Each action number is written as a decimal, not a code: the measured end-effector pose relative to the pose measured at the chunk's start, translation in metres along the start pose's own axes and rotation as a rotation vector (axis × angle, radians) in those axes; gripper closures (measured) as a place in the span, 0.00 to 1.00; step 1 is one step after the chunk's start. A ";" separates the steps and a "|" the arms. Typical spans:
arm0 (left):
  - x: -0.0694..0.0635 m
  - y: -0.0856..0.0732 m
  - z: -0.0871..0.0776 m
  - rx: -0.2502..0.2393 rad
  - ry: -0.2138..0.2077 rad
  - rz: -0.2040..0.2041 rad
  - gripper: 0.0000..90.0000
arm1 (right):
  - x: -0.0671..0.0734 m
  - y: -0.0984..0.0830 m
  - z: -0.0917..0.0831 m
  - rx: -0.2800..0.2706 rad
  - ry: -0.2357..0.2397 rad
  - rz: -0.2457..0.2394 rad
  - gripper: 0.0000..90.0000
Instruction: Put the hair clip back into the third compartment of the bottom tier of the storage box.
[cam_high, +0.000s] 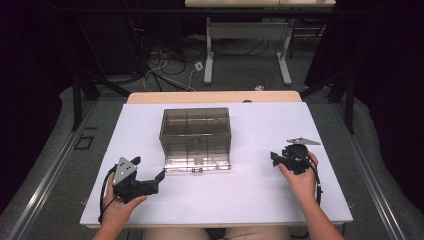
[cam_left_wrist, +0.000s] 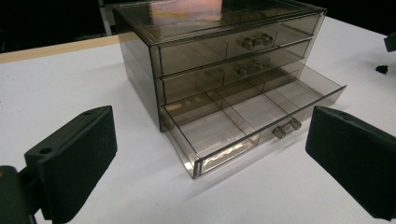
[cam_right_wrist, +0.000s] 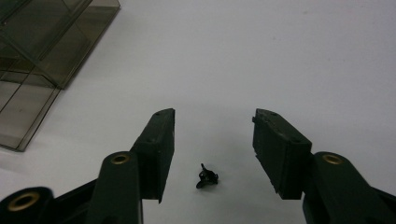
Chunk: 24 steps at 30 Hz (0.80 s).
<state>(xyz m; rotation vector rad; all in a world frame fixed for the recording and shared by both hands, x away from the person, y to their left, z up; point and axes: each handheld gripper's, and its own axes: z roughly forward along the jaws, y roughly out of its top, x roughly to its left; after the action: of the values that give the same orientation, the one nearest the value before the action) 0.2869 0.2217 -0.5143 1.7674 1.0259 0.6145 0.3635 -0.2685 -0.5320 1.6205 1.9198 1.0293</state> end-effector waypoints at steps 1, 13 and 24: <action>0.000 0.000 0.000 0.002 0.000 0.000 0.02 | 0.000 0.000 0.000 0.000 0.000 0.000 0.56; 0.002 -0.002 -0.002 0.012 0.014 0.001 0.04 | 0.002 -0.005 0.011 0.080 0.015 0.060 0.70; 0.003 -0.003 -0.003 0.013 0.015 -0.006 0.05 | 0.000 -0.007 0.016 0.115 -0.011 0.073 0.77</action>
<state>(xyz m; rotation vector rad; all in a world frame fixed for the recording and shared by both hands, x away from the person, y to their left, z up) 0.2847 0.2261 -0.5153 1.7726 1.0476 0.6197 0.3707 -0.2641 -0.5473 1.7675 1.9580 0.9516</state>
